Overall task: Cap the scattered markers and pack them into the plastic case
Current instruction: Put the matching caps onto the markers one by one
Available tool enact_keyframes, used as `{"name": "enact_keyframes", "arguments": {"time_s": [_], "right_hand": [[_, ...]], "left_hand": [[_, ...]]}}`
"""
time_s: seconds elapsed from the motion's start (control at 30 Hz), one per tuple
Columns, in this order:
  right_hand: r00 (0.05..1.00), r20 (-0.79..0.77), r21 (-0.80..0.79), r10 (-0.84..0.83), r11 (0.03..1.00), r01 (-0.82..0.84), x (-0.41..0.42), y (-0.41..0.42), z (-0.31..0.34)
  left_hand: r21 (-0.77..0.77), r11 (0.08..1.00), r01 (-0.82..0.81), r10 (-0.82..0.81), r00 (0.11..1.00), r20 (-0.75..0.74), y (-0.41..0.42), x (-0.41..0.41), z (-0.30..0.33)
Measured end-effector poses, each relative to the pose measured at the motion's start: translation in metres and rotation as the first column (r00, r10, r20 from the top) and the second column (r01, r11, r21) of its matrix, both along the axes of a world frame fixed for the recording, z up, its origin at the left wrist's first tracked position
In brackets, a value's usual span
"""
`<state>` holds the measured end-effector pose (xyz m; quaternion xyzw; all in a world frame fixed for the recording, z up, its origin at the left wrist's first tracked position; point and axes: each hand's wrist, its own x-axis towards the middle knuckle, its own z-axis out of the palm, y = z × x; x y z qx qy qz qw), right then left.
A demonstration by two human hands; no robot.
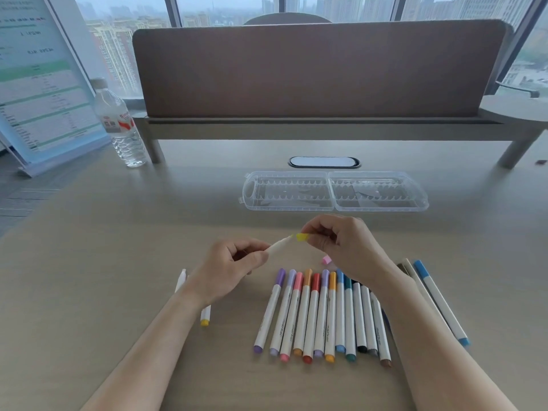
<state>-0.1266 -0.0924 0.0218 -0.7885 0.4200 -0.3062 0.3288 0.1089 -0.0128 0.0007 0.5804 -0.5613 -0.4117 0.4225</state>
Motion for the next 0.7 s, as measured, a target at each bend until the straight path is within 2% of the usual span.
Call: {"name": "enact_keyframes", "arguments": {"time_s": [0.3, 0.5, 0.7], "right_hand": [[1.000, -0.006, -0.032, 0.016, 0.999, -0.016, 0.001, 0.008, 0.003], [0.998, 0.055, 0.002, 0.008, 1.000, -0.008, 0.005, 0.012, 0.002], [1.000, -0.004, -0.001, 0.028, 1.000, -0.028, 0.009, 0.015, 0.000]], "left_hand": [[-0.038, 0.999, 0.015, -0.014, 1.000, 0.021, 0.003, -0.004, 0.002], [-0.067, 0.997, 0.031, -0.026, 0.997, 0.079, 0.006, -0.008, 0.004], [-0.156, 0.983, 0.096, -0.068, 0.983, 0.173, 0.008, -0.010, 0.005]]}}
